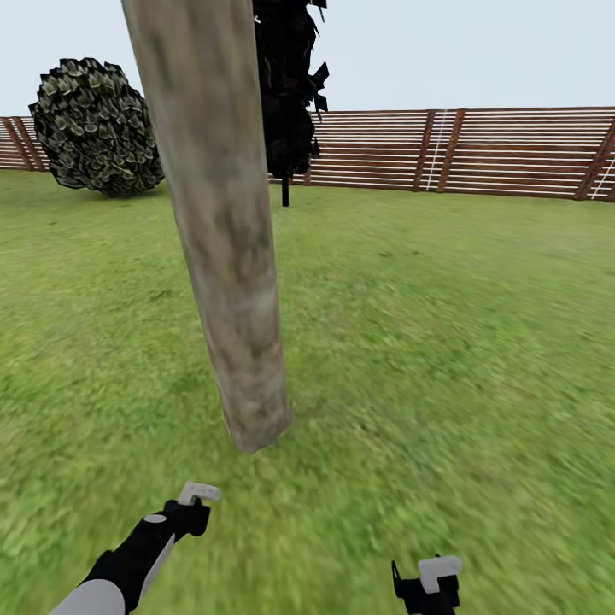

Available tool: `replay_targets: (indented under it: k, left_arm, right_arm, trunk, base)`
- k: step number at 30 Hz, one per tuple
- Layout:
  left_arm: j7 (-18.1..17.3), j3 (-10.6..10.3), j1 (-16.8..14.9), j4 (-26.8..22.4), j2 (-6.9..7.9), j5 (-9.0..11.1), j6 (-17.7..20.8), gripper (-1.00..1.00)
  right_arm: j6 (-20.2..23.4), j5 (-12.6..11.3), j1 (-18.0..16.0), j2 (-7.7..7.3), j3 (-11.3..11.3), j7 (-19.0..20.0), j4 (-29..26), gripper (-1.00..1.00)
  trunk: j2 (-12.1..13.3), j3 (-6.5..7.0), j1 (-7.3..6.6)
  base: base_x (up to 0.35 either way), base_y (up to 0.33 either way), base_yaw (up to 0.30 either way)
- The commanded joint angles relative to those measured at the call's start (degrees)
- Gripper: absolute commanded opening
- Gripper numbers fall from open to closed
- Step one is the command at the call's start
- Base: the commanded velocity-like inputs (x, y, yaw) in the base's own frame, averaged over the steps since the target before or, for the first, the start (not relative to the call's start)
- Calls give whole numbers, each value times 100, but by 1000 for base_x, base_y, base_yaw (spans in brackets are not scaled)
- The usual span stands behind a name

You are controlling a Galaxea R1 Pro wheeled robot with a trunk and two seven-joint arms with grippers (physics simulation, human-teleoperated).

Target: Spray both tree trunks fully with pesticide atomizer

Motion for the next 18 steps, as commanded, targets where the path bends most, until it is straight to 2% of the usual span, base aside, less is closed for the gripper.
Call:
replay_targets:
  k: [1, 4, 10, 16, 18]
  left_arm:
    - [0, -12, -1, -1, -13, 0, 1, -100]
    - [0, -15, -1, -2, -50, 2, 3, -100]
    - [7, -3, -64, -11, -239, -6, 29, -100]
    - [9, -12, -76, -11, -177, -21, 52, -100]
    - [9, -20, -79, -11, -177, -28, 76, -100]
  right_arm:
    - [-2, -1, 0, -2, 0, -6, 0, 100]
    - [-1, -1, 0, -4, -1, -10, 0, 100]
    - [-2, -8, 0, -10, -1, -12, -5, 100]
    - [-4, -10, 0, -42, -12, -12, -21, 100]
    - [-4, -16, 0, -69, -17, -12, -25, 100]
  trunk:
    - [0, 0, 0]
    - [0, 0, 0]
    - [0, 0, 0]
    - [0, 0, 0]
    - [0, 0, 0]
  base:
    - [117, 0, 0]
    - [49, 0, -26]
    - [-24, 0, -256]
    - [-293, 0, -278]
    - [-126, 0, -262]
